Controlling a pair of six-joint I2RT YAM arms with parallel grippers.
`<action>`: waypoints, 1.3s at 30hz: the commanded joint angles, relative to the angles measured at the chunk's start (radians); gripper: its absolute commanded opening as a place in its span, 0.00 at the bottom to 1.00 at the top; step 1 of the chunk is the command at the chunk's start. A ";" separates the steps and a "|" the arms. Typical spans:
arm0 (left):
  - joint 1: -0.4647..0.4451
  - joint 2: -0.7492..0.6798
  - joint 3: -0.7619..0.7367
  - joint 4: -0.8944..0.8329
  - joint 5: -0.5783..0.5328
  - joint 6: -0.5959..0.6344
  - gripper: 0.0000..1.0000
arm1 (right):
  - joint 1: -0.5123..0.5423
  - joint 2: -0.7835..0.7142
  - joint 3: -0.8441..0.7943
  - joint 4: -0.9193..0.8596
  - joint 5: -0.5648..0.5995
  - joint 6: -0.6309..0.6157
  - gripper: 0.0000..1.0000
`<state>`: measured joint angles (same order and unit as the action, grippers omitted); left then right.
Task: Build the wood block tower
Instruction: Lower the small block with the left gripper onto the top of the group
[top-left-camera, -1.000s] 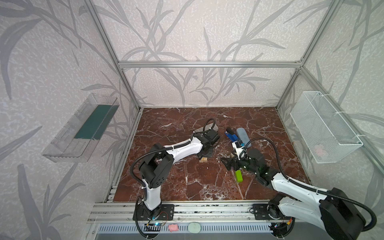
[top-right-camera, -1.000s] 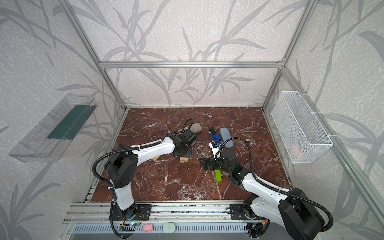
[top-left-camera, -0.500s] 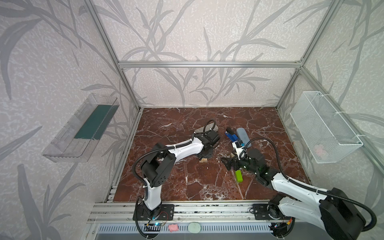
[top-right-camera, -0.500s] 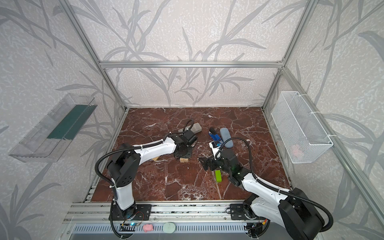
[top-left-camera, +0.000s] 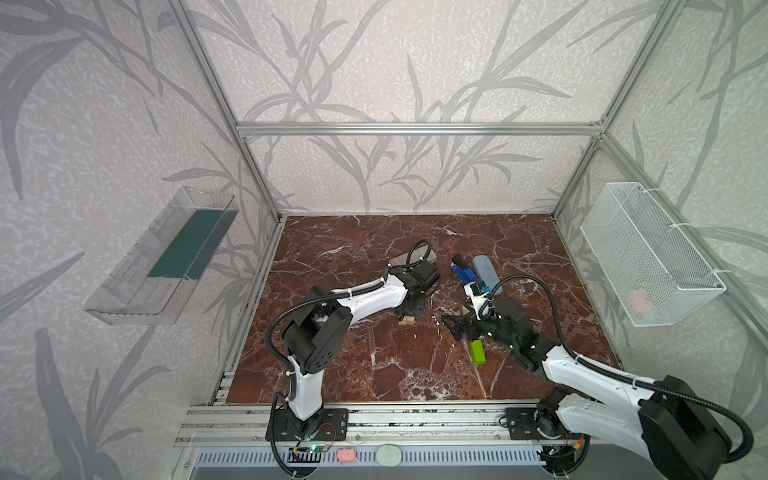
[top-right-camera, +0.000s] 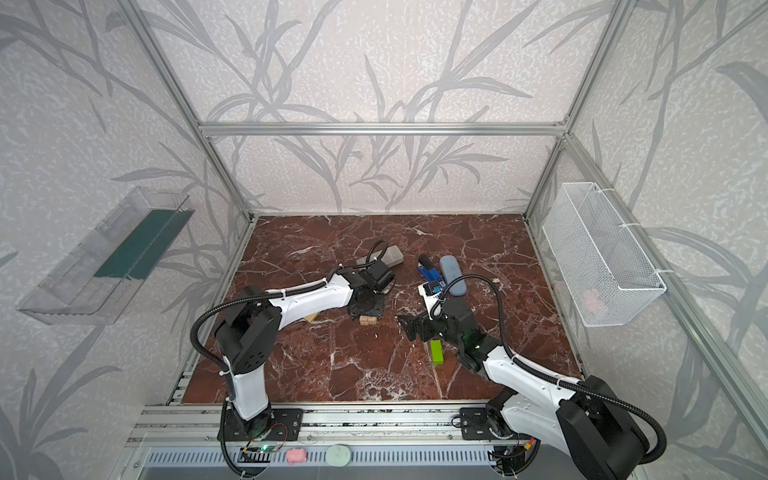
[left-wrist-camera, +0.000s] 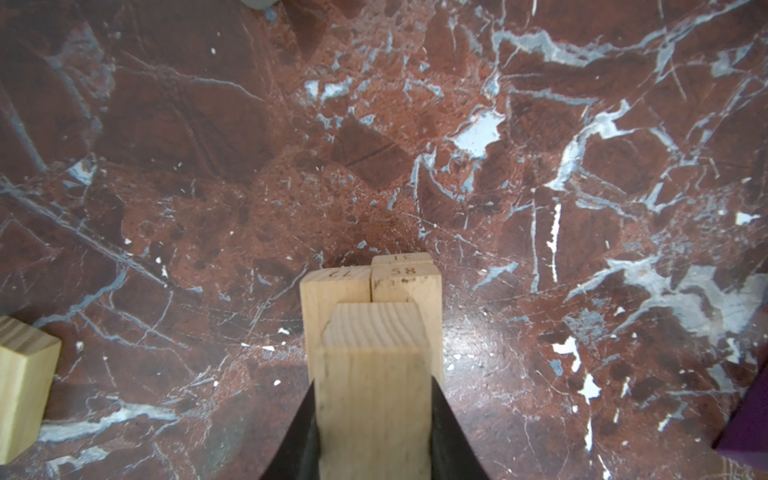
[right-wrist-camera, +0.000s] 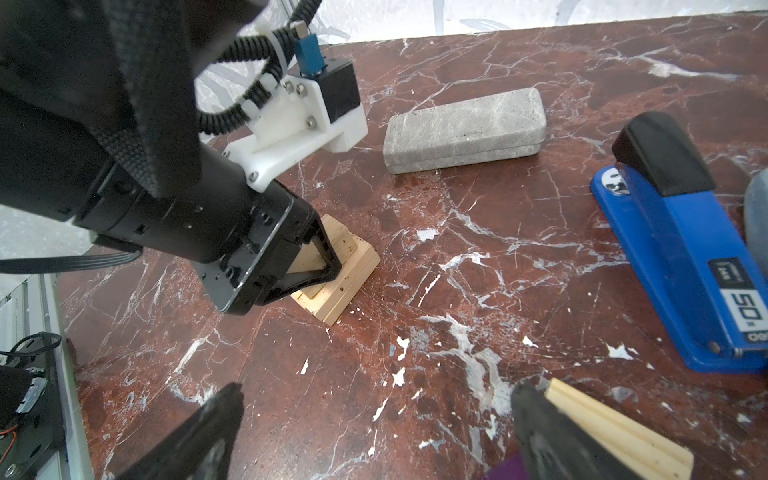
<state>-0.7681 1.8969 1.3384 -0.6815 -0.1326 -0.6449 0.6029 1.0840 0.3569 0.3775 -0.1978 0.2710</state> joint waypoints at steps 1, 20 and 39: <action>0.006 0.003 0.015 -0.022 -0.020 -0.001 0.26 | -0.002 -0.015 -0.003 0.014 0.014 -0.012 0.99; 0.007 -0.012 0.013 -0.014 0.002 -0.013 0.39 | -0.002 -0.016 -0.003 0.011 0.015 -0.010 0.99; 0.007 -0.103 0.014 -0.031 -0.001 -0.011 0.48 | -0.002 0.013 0.017 0.008 -0.025 -0.006 0.99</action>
<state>-0.7643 1.8565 1.3384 -0.6853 -0.1257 -0.6498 0.6029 1.0878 0.3569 0.3771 -0.1989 0.2707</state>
